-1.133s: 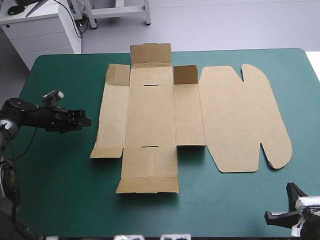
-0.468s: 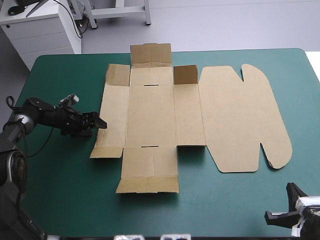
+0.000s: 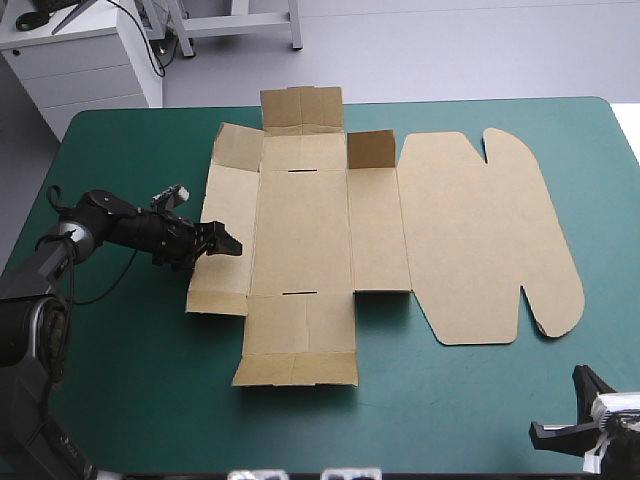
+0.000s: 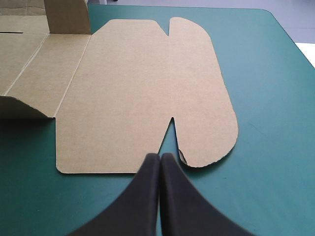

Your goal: Fold the box

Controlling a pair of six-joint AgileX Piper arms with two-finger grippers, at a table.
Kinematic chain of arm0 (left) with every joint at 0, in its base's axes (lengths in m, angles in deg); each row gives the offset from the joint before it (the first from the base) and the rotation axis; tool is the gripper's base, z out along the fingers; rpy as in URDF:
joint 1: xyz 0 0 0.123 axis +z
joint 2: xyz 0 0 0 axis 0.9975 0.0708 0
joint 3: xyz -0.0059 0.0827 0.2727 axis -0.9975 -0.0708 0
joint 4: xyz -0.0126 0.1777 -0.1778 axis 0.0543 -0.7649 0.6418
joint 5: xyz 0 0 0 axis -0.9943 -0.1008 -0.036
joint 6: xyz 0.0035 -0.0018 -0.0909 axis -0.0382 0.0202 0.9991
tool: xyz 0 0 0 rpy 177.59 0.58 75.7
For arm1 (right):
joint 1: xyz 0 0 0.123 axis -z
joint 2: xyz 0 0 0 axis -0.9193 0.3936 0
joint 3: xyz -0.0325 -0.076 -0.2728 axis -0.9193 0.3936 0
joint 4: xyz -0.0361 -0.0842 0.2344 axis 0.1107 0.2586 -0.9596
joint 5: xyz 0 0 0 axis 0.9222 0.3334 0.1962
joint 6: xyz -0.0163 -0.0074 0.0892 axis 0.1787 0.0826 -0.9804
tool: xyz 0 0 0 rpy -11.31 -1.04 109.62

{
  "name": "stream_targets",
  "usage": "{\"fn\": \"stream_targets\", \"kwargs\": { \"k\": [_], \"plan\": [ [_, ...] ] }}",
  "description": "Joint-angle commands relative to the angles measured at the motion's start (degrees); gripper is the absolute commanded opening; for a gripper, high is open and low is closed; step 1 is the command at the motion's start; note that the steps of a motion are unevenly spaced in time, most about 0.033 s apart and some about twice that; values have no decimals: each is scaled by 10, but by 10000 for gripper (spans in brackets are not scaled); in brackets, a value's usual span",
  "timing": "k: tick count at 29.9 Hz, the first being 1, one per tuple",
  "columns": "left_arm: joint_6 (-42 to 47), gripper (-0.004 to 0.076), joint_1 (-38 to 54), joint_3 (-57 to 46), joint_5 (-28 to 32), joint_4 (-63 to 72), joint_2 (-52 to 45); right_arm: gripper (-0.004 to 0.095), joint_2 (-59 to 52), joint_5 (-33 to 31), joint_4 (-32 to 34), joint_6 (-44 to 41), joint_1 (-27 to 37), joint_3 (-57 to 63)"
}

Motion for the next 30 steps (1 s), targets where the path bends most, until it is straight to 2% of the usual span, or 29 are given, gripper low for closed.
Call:
{"fn": "stream_targets", "kwargs": {
  "k": [1, 3, 5, 9, 16, 22, 25, 30],
  "plan": [
    [4, 541, -11, 1, -10, 2, -4, -19, 6, 43, 2, 1, -1, -12],
    [4, 484, -11, 1, -10, 2, -4, -19, 6, 43, 2, 1, -1, -12],
    [4, 364, -11, 1, -10, 1, -4, -19, 6, 43, 2, 1, -1, -12],
    [-5, -10, -11, 1, -21, -41, -4, -19, 6, 43, 2, 1, -1, -12],
    [-9, -3, -10, 2, -58, -53, -2, -19, 6, 43, 2, 1, -1, -12],
    [-30, -8, -10, 69, -161, -63, -2, -19, 6, 43, 2, 1, -1, -12],
    [-26, -8, -11, 123, -161, -79, -8, -19, 6, 43, 2, 1, -1, -12],
    [-23, -8, -25, 201, -161, -208, -16, -19, 6, 47, 2, 1, -1, -11]
  ]
}}
